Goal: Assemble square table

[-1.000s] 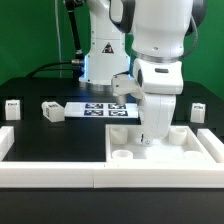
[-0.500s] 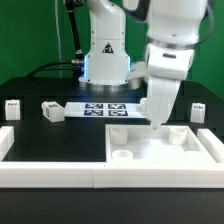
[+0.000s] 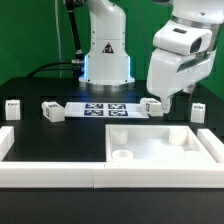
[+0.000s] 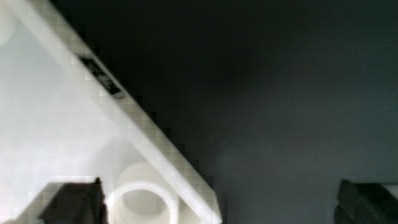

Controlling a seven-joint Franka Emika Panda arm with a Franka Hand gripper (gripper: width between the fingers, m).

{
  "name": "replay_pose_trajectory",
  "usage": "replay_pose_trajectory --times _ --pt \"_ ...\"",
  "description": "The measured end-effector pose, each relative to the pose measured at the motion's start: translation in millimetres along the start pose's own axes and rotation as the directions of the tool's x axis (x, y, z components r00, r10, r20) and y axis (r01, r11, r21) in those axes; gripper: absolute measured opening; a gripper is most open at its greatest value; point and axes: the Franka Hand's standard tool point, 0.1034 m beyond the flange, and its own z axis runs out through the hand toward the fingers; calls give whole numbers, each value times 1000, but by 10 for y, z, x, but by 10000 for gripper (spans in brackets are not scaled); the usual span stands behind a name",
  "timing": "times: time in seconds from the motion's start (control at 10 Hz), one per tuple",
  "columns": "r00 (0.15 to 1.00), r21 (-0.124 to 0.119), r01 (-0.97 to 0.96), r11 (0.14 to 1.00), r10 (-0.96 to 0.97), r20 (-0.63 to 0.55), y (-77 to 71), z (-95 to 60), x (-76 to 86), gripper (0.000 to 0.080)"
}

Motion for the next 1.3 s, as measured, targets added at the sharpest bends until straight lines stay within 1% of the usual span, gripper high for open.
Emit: replay_pose_trajectory --times 0.1,0.2,0.3,0.4,0.5,0.6,0.7,0.8,0.9,1.0,1.2,1.3 --pt "1000 0 -26 1000 26 0 -2 0 1 649" --pt "993 6 -121 993 121 -2 -11 0 7 649" --pt "970 19 -242 970 242 -2 -57 1 22 649" --pt "918 45 -396 917 397 5 -211 -2 72 649" --pt "861 63 -509 859 509 14 -371 -11 136 649" --pt "812 77 -583 809 582 29 -467 14 172 649" --pt "725 87 -689 720 687 54 -539 65 202 649" --pt "686 86 -728 680 725 66 -559 105 218 649" --pt "670 85 -742 665 739 65 -552 89 222 649" --pt "618 84 -786 613 783 72 -564 86 230 649" --pt "614 84 -789 609 786 73 -572 90 232 649" --pt "566 115 -824 555 817 108 -649 113 242 649"
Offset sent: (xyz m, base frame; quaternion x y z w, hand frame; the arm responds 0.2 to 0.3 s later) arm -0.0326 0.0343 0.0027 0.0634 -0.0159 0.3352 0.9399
